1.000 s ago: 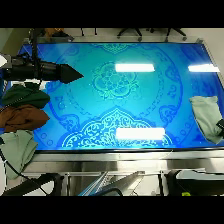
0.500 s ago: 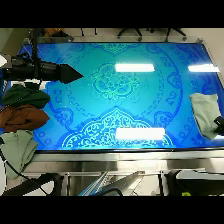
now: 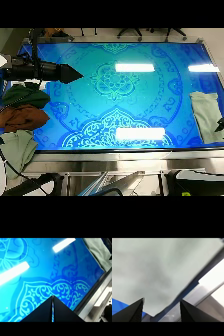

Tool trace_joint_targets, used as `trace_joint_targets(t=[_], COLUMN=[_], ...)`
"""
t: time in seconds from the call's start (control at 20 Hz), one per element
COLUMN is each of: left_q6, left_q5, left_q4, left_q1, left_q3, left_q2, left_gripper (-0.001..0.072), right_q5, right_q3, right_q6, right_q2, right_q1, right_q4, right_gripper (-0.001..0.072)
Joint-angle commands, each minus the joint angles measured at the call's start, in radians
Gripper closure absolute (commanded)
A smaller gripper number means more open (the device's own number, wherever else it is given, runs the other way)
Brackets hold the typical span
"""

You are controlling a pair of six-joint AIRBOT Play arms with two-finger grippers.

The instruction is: Fold the shirts.

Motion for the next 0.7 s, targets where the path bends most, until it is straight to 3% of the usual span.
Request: trace_joint_targets(t=[0.0,0.1,0.25,0.3,0.35,0.45,0.55,0.65], left_q6=[0.001,0.001,0.001,0.001,0.001,-0.005,-0.031,-0.035], left_q5=[0.0,0.0,0.0,-0.003,-0.011,-0.059,-0.15,-0.154], left_q4=[-0.001,-0.001,-0.005,-0.004,-0.003,-0.002,0.0,0.001], left_q1=[0.001,0.001,0.014,0.027,0.047,0.088,0.109,0.101], left_q3=[0.0,0.0,0.001,0.001,0.001,0.0,-0.005,-0.114], left_q2=[0.001,0.001,0.001,0.001,0.001,0.001,0.007,0.083], left_gripper=[0.0693,0.0692,0.0693,0.0693,0.0693,0.0695,0.0696,0.0696], right_q5=[-0.003,-0.008,-0.018,-0.016,-0.017,-0.023,-0.052,-0.08], right_q3=[0.04,0.06,0.063,0.062,0.062,0.061,0.047,-0.011], right_q6=[0.057,0.056,0.006,-0.039,-0.077,-0.103,-0.105,-0.101], right_q2=[0.08,0.122,0.178,0.188,0.193,0.2,0.201,0.211], right_q1=[0.0,0.0,0.037,0.07,0.113,0.239,0.418,0.634], right_q4=[-0.014,0.038,0.242,0.334,0.416,0.513,0.518,0.519], right_gripper=[0.0209,0.0208,0.0219,0.0363,0.0628,0.0689,0.0688,0.0688])
